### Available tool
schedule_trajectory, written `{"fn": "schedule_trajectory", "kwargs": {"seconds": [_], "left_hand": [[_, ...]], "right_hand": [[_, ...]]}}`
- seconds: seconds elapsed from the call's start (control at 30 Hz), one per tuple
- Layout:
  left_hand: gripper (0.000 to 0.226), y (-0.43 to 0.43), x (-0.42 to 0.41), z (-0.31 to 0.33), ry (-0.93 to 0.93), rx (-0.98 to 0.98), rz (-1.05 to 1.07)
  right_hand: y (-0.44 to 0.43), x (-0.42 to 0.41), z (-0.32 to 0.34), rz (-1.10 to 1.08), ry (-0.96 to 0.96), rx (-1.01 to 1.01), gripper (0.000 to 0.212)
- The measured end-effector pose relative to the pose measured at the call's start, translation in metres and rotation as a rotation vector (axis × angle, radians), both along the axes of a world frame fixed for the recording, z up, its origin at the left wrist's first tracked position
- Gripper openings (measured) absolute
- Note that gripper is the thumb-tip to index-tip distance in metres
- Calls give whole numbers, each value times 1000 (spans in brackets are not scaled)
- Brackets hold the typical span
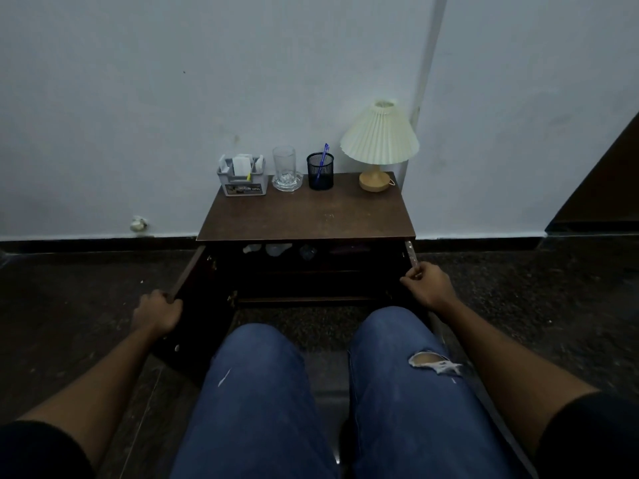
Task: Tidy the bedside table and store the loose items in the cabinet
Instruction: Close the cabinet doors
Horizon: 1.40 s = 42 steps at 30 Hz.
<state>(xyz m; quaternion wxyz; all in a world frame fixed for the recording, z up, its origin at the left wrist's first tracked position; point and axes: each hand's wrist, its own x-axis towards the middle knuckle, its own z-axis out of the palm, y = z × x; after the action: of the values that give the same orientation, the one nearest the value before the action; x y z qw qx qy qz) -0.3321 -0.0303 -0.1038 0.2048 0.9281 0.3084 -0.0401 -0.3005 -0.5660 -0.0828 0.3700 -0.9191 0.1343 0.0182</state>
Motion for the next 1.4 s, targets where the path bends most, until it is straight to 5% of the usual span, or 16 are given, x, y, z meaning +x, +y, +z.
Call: {"fn": "schedule_trajectory", "kwargs": {"seconds": [0.23,0.4,0.7,0.87,1.0,1.17,1.3,1.4], "left_hand": [[47,15,-18,-26,-17,-208,79],[42,15,-23,-23,-21,-231,115],[26,-18,-31,-11,6,-490,24],[24,-42,-33,-17,139,-595,-82],[22,-70,-28,-26,128,-567,-137],[29,-90,-11,-40,103,-529,-173],[35,-105,2,-46,116,-565,-198],[38,-118,15,-51,128,-663,-221]], "right_hand": [[-27,-26,-12,-99,202,67,30],[-31,-40,-14,-103,371,112,11],[-13,-52,-23,251,575,-20,24],[14,-48,-26,422,577,-180,33],[23,-80,-33,310,123,133,26],[10,-92,-23,517,101,244,38],[43,-13,-34,499,646,71,39],[76,23,-40,550,687,47,43]]}}
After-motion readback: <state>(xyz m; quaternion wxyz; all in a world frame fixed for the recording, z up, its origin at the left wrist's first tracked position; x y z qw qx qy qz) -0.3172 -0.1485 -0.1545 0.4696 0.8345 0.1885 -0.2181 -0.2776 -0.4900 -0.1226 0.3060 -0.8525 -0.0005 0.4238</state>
